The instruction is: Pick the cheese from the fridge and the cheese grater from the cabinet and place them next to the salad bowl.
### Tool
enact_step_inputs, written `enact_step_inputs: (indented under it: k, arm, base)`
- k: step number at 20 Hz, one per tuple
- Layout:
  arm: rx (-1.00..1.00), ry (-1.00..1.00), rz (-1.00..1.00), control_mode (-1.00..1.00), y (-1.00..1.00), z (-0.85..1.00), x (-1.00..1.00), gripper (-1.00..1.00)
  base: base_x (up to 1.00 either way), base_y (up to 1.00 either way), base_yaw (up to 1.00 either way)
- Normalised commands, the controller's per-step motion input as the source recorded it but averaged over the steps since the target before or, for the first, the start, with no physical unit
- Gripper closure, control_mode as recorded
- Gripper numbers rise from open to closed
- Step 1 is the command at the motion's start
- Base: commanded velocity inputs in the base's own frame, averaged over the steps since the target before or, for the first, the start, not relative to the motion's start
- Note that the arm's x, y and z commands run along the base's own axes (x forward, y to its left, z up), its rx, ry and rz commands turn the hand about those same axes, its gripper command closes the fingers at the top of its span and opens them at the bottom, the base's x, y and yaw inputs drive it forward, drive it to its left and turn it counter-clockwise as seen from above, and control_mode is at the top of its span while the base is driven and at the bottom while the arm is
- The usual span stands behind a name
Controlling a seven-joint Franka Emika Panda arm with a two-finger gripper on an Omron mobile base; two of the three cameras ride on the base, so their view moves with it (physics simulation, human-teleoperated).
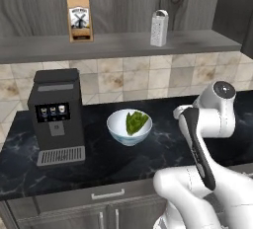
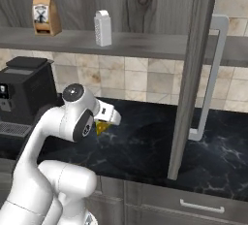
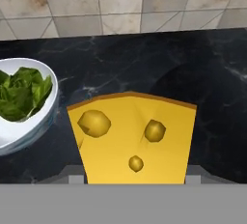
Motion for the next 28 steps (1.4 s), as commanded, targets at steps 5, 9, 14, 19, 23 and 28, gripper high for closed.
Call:
enact_step_inputs:
  k: [5,9,14,19,23,28]
  arm:
    - [0.0,0.0,0.1,-1.0,-0.15,-0.56,0.78,1.0]
    - [-0.09,0.0,0.0,-1.0,-0.05,-0.4,0.55,1.0]
    - [-0.04,0.0,0.05,-1.0,-0.02,-0.32,0.47,1.0]
    - [0.01,0.0,0.27,-1.0,-0.36,-0.12,0.29,1.0]
    - [0.0,0.01,0.28,-1.0,-0.2,-0.14,0.23,1.0]
    - [-0.01,0.14,0.31,-1.0,0.35,-0.11,0.32,1.0]
  base:
    - [0.0,0.0,0.0]
    - [0.0,0.0,0.0]
    - [0.0,0.0,0.0]
    - [0.0,0.0,0.0]
    - [0.0,0.0,0.0]
    - [0.0,0.0,0.0]
